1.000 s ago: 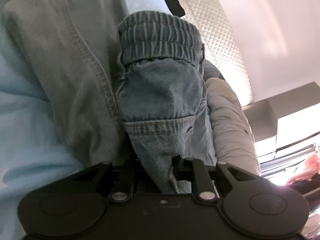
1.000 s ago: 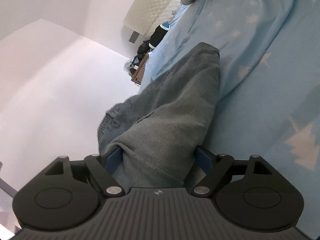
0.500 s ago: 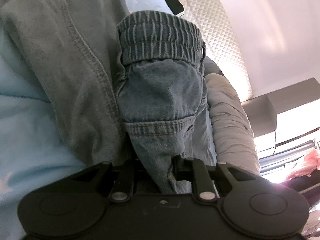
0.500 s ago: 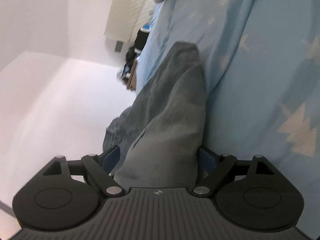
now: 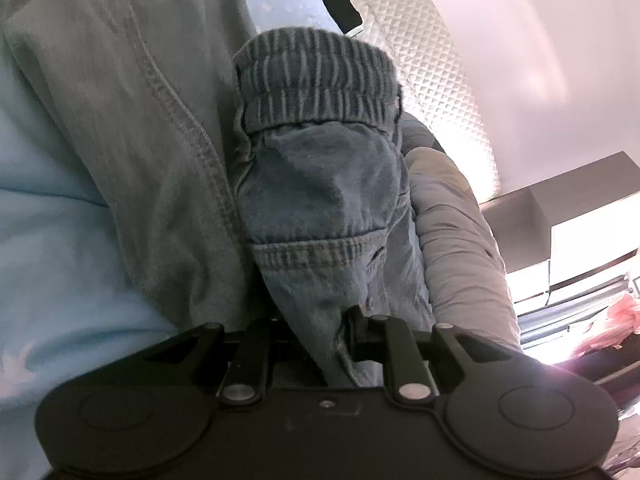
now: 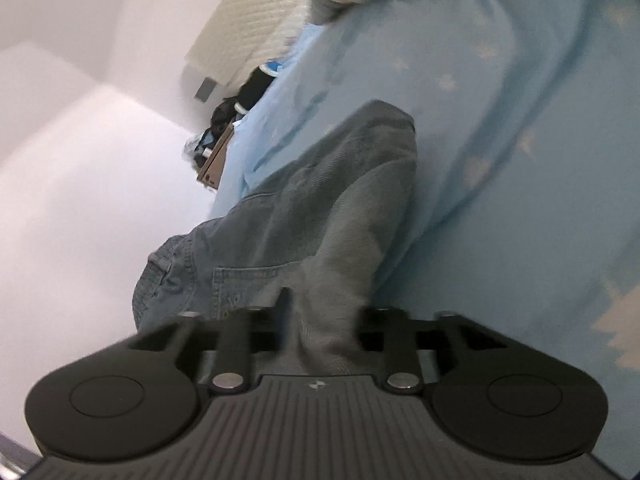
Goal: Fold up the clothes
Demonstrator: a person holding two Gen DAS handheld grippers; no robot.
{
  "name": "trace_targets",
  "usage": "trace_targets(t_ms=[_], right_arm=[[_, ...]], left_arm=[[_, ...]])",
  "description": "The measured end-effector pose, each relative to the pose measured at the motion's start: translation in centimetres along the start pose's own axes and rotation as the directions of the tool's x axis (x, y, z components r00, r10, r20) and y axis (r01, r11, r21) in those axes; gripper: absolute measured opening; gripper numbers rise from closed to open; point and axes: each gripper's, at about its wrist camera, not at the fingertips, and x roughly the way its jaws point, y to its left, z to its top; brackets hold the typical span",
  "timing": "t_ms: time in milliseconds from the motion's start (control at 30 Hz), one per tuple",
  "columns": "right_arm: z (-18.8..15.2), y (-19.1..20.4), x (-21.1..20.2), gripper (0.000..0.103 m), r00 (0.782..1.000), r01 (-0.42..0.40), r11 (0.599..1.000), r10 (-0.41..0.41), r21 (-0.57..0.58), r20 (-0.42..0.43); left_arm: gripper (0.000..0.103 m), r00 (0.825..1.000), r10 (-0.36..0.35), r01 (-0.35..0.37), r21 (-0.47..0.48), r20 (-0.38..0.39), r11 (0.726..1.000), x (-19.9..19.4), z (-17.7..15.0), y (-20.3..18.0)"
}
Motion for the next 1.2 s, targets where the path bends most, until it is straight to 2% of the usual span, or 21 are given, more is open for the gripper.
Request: trace_targets(t_ms=[167,233,367,567,700,833,933,1033,1067,1200], right_arm=[[1.2,2.5,-2.4,0.017,0.996,-0.057,0.993,0.064,-0.108,0.068],[2.1,3.1,-3.3,0.017,0.993,-0.079,0.987,0.09,-0.143,0.071],[4.2,2.8,-5.2,0.017,0.989,-0.119,0.977,0.133,-0.178,0.07],[7.2,0.8,-9.2,0.017,0.978,-0.157,0.965,0.181,-0.208,0.103],[8.9,-2.4,-12.6,0.017,0.973,-0.153,0.968,0.183,-0.199,0.139],[10.1,-5.9,-14.9,0.017,0.971,-0.141,0.976,0.169,-0.164,0.169],[9.8,-8.3,-15.0,0.017,0.978,-0.112,0.982,0.136,-0.151,0.161],[9.1,-10.2,-15.2,0.016,0.974,-0.118,0.984,0.141,-0.135,0.178],[9.1,-10.6,-15.3,0.016,0.973,-0.11,0.984,0.136,-0.143,0.185],[10.2,-11.6,-16.8,0.016,0.973,-0.083,0.983,0.115,-0.161,0.2]], left_arm=[[0.016,0.999,-0.025,0.026,-0.019,0.042,0.999,-2.1,-0.6,-1.2],[0.016,0.998,-0.034,0.036,-0.032,0.047,0.999,-2.6,-1.2,-1.9],[0.017,0.998,-0.05,0.05,0.006,0.028,0.999,-2.5,-2.8,-4.3],[0.018,0.999,-0.04,0.042,0.051,-0.034,0.998,0.0,-6.8,-9.6],[0.019,0.995,-0.037,0.046,0.1,-0.088,0.994,2.5,-9.9,-13.1],[0.021,0.989,-0.032,0.053,0.147,-0.142,0.988,5.5,-13.0,-14.7],[0.024,0.986,-0.014,0.047,0.196,-0.167,0.98,6.8,-14.3,-14.3],[0.037,0.985,-0.012,0.05,0.22,-0.17,0.974,5.9,-15.0,-13.8],[0.044,0.987,-0.005,0.046,0.253,-0.16,0.966,5.4,-15.1,-14.0],[0.047,0.995,0.034,0.005,0.381,-0.097,0.925,2.6,-15.1,-14.6]])
